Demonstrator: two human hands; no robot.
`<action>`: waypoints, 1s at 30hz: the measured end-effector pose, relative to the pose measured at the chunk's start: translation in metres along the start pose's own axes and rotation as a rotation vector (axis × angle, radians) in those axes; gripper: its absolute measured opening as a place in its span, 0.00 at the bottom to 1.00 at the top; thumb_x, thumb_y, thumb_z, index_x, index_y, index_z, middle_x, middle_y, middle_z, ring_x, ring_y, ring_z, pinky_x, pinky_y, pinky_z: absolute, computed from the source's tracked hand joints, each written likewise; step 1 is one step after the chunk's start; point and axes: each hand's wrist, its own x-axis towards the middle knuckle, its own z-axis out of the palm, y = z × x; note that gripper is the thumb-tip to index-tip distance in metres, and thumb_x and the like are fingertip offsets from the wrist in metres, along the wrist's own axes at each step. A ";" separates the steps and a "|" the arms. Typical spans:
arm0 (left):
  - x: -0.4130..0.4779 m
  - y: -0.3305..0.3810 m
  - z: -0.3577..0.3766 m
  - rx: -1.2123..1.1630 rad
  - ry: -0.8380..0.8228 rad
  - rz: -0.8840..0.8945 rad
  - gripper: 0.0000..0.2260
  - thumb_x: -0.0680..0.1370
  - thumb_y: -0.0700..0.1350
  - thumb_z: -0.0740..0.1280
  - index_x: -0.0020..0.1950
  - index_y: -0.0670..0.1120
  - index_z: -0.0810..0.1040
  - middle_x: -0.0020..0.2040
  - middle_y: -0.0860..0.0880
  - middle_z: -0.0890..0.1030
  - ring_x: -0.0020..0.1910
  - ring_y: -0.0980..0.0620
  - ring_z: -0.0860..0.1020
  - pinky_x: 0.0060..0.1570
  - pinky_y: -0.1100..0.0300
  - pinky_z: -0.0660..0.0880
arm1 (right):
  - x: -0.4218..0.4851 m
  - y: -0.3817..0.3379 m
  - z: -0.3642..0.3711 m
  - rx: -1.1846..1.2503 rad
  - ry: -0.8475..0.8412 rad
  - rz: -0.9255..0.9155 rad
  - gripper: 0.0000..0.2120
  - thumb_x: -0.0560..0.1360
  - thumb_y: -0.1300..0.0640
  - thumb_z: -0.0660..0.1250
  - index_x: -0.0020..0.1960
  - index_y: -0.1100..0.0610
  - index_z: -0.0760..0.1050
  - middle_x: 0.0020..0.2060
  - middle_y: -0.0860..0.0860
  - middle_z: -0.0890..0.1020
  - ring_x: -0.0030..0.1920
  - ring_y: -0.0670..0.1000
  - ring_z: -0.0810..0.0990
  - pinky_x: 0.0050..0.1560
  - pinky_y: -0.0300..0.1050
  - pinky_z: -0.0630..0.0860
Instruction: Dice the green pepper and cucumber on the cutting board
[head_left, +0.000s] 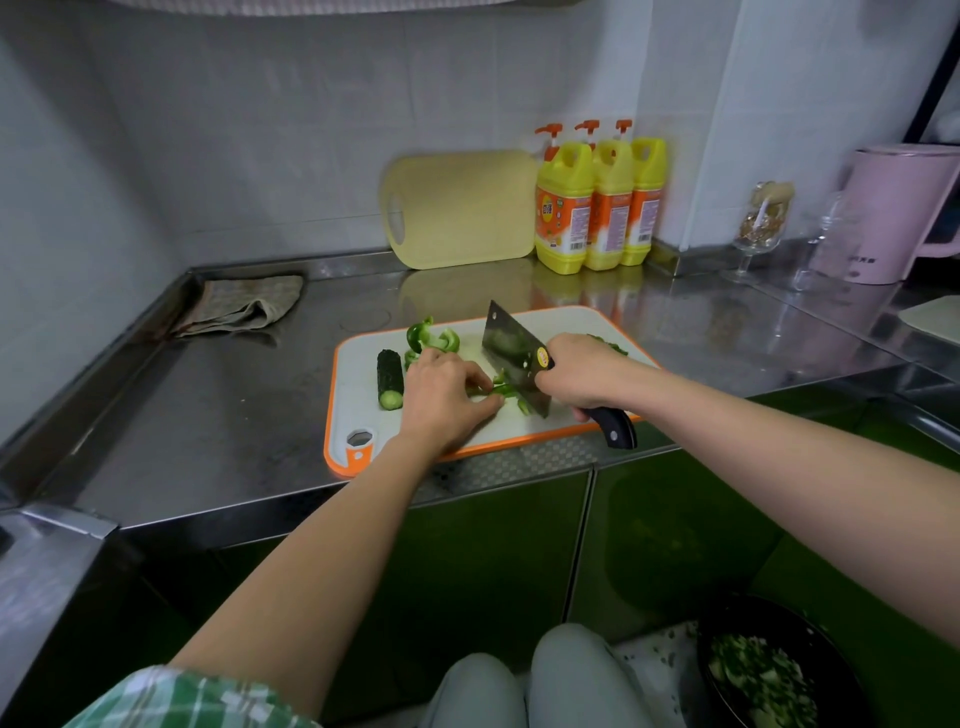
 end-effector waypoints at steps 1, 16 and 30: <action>0.000 0.001 0.001 0.004 -0.002 -0.004 0.12 0.71 0.59 0.72 0.47 0.53 0.83 0.47 0.48 0.80 0.55 0.46 0.71 0.53 0.53 0.66 | 0.000 -0.001 0.002 -0.017 -0.013 -0.001 0.06 0.76 0.64 0.58 0.45 0.63 0.72 0.26 0.58 0.77 0.23 0.54 0.77 0.24 0.37 0.69; -0.001 0.004 0.000 -0.020 0.008 -0.026 0.12 0.71 0.58 0.73 0.50 0.53 0.85 0.47 0.48 0.81 0.52 0.45 0.71 0.49 0.53 0.67 | 0.016 -0.007 0.022 0.032 0.128 0.010 0.05 0.77 0.62 0.59 0.45 0.62 0.71 0.33 0.57 0.77 0.26 0.56 0.79 0.30 0.46 0.78; -0.001 0.005 0.002 -0.033 0.022 -0.058 0.10 0.70 0.57 0.74 0.46 0.53 0.85 0.45 0.48 0.83 0.52 0.45 0.72 0.50 0.52 0.69 | 0.004 -0.013 0.014 -0.118 0.053 -0.023 0.06 0.76 0.61 0.61 0.40 0.60 0.69 0.34 0.56 0.77 0.36 0.57 0.78 0.33 0.42 0.71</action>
